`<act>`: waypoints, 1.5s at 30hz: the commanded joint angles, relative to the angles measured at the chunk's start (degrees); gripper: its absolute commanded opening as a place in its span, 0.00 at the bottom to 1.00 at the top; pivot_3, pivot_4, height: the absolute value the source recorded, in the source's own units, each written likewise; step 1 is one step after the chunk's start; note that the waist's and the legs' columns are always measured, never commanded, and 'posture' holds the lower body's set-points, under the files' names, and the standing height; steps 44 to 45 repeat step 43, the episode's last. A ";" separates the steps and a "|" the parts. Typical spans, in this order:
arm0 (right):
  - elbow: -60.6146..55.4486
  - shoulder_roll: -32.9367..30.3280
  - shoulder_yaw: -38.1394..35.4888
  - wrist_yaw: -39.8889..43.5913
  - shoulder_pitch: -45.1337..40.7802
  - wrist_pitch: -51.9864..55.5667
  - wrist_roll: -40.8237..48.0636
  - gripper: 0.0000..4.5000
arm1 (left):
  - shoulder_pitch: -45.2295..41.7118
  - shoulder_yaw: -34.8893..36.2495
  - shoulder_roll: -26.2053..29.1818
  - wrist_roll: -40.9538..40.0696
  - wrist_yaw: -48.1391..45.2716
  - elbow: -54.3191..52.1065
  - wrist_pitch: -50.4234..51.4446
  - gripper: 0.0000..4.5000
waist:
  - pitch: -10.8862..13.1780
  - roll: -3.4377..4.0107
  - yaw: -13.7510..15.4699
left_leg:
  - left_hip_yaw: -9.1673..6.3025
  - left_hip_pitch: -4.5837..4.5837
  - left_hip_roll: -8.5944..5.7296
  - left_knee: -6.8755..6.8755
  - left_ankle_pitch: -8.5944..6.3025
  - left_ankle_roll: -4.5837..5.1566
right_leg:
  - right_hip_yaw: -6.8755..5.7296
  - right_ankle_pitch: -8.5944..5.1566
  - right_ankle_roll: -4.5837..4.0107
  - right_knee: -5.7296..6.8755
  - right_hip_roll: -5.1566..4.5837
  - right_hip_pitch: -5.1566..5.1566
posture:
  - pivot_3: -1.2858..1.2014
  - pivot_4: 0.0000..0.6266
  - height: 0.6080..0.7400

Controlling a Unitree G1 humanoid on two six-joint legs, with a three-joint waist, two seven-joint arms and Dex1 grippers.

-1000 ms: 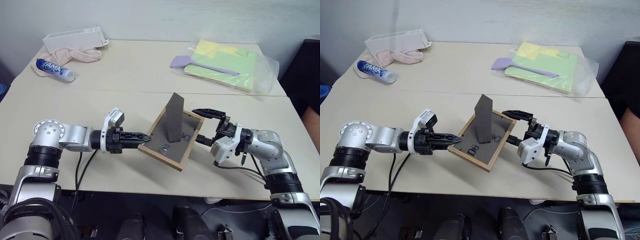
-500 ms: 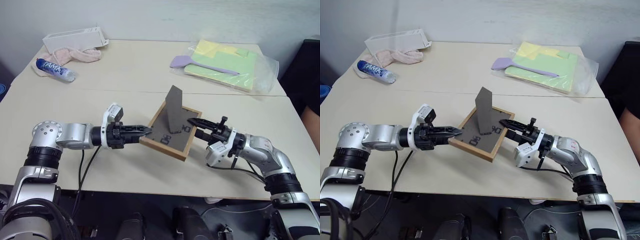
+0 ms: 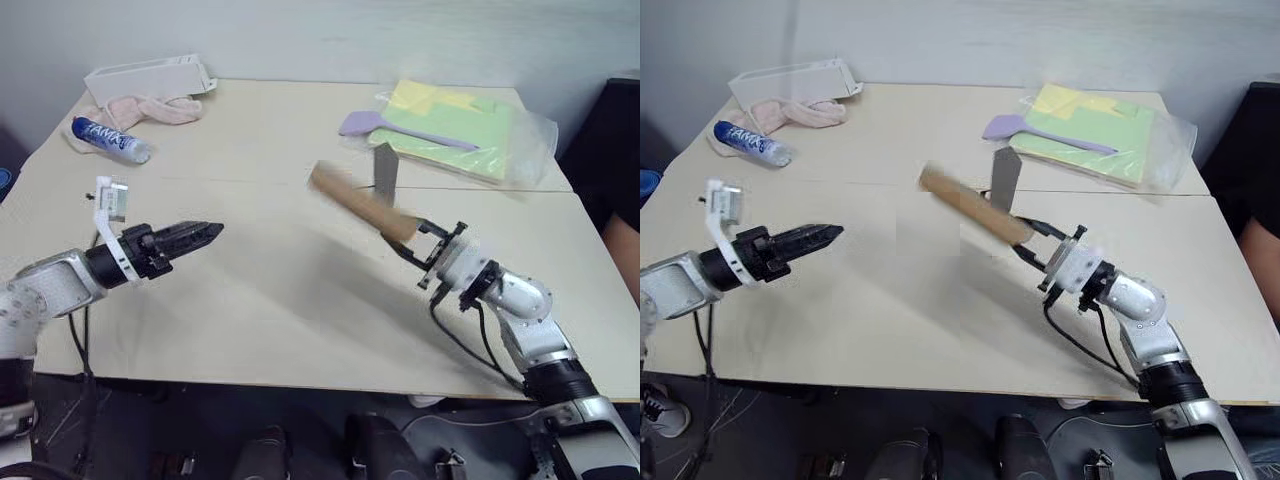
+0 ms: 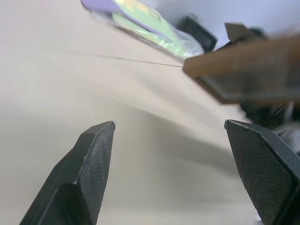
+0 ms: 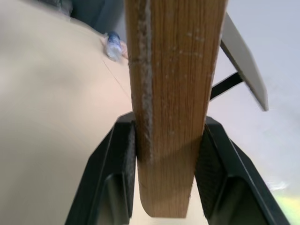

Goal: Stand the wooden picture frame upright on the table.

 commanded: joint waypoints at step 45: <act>-2.13 -9.10 -18.81 26.24 19.60 0.28 -8.59 0.99 | 13.58 3.67 -7.53 33.90 -15.39 5.38 -34.64 1.00 | -0.02 0.10 -0.14 | 0.17 0.01 -0.01 -0.23 -0.19 0.30 | 0.06 0.04 0.07 -0.05 -0.04 -0.03 | 0.52 0.24 1.00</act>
